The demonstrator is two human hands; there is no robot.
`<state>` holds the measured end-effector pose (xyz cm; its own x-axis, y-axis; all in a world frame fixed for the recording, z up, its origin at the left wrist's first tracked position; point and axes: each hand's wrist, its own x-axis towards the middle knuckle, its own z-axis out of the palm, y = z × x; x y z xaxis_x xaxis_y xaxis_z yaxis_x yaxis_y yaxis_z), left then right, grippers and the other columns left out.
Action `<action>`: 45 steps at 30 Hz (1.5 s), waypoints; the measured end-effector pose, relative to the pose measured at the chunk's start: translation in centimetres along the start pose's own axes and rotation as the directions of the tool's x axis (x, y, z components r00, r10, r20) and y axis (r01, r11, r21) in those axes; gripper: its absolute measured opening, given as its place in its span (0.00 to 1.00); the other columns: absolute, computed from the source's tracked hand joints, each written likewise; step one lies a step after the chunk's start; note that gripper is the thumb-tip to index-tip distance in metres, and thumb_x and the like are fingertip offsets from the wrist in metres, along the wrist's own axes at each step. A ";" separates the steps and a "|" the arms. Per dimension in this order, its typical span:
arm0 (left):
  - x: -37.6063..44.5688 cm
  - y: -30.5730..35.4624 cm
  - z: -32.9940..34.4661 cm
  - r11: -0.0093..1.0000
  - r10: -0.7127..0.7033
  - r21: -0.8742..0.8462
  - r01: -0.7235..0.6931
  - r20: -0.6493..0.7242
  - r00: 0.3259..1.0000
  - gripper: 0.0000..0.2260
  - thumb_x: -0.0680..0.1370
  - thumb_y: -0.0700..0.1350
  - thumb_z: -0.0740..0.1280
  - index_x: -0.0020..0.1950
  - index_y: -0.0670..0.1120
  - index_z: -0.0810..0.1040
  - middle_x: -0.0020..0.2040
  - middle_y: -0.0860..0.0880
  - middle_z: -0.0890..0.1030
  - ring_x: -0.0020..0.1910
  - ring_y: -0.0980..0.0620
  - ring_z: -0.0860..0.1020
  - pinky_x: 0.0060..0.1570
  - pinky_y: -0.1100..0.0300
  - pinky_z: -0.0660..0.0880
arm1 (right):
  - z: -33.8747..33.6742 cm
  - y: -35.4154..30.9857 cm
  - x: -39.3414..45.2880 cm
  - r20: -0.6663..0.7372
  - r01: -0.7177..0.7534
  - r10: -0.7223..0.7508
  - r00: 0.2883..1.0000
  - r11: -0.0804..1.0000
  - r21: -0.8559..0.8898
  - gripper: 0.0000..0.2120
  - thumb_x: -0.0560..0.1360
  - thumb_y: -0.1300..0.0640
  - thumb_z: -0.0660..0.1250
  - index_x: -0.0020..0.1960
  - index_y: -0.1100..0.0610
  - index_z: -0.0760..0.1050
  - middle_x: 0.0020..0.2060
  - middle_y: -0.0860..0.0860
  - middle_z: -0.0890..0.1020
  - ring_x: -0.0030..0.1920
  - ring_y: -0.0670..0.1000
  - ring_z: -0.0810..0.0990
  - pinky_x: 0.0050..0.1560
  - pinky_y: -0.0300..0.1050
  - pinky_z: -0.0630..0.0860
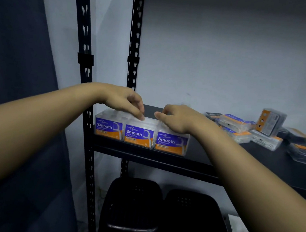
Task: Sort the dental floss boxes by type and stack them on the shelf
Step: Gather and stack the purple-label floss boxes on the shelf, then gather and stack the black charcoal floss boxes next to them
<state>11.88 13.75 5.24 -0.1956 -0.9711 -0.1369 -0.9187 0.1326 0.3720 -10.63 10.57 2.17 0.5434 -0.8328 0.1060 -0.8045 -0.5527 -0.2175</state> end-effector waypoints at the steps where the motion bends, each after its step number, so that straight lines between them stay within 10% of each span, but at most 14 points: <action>1: 0.2 0.6 -0.2 1.000 -0.007 -0.016 0.006 -0.017 1.000 0.19 0.73 0.60 0.74 0.59 0.52 0.81 0.55 0.51 0.85 0.54 0.47 0.83 0.52 0.52 0.80 | -0.7 0.1 0.1 0.005 -0.014 0.014 1.000 1.000 -0.008 0.24 0.82 0.36 0.57 0.66 0.52 0.76 0.64 0.54 0.80 0.62 0.55 0.78 0.55 0.50 0.74; 8: 2.3 5.5 -0.9 0.988 -0.131 0.081 0.134 -0.038 0.991 0.13 0.78 0.54 0.70 0.57 0.47 0.82 0.51 0.51 0.83 0.55 0.49 0.82 0.58 0.45 0.79 | -5.1 2.1 0.3 0.062 -0.142 0.146 0.987 0.988 -0.066 0.17 0.79 0.44 0.65 0.59 0.56 0.78 0.50 0.52 0.86 0.46 0.54 0.86 0.44 0.47 0.79; 17: 4.9 10.9 0.3 0.968 -0.182 0.173 0.180 0.001 0.983 0.10 0.76 0.53 0.73 0.51 0.47 0.81 0.53 0.48 0.85 0.55 0.45 0.83 0.56 0.45 0.80 | -8.0 6.6 -1.5 0.293 -0.336 0.355 0.888 0.935 -0.114 0.12 0.81 0.48 0.64 0.54 0.57 0.78 0.47 0.55 0.85 0.40 0.56 0.83 0.58 0.59 0.81; 23: 6.4 14.9 1.4 0.960 -0.172 0.229 0.163 0.018 0.985 0.09 0.77 0.51 0.71 0.51 0.47 0.81 0.53 0.48 0.84 0.55 0.45 0.83 0.56 0.44 0.80 | -9.4 9.8 -3.2 0.356 -0.413 0.451 0.818 0.892 -0.182 0.13 0.83 0.48 0.62 0.54 0.58 0.77 0.49 0.55 0.83 0.41 0.55 0.82 0.28 0.43 0.79; 35: 11.6 18.5 2.7 0.951 -0.173 0.270 0.153 0.055 0.983 0.11 0.76 0.52 0.72 0.53 0.47 0.83 0.52 0.50 0.85 0.54 0.46 0.84 0.56 0.44 0.81 | -11.0 16.2 -3.0 0.355 -0.498 0.531 0.769 0.846 -0.187 0.20 0.84 0.49 0.63 0.70 0.60 0.74 0.58 0.58 0.82 0.44 0.57 0.82 0.20 0.42 0.77; 45: 17.5 18.6 4.4 0.952 -0.101 0.293 0.092 0.014 0.995 0.23 0.67 0.55 0.80 0.59 0.49 0.80 0.57 0.51 0.82 0.57 0.48 0.81 0.52 0.47 0.83 | -9.9 20.4 0.8 0.096 -0.360 0.372 0.923 0.924 -0.128 0.10 0.80 0.54 0.67 0.54 0.60 0.79 0.48 0.56 0.86 0.42 0.55 0.84 0.35 0.46 0.77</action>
<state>-10.11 0.06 5.74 -0.1069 -0.9766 -0.1868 -0.9928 0.0947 0.0729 -28.98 -1.75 7.45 0.2250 -0.9714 -0.0765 -0.9697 -0.2155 -0.1155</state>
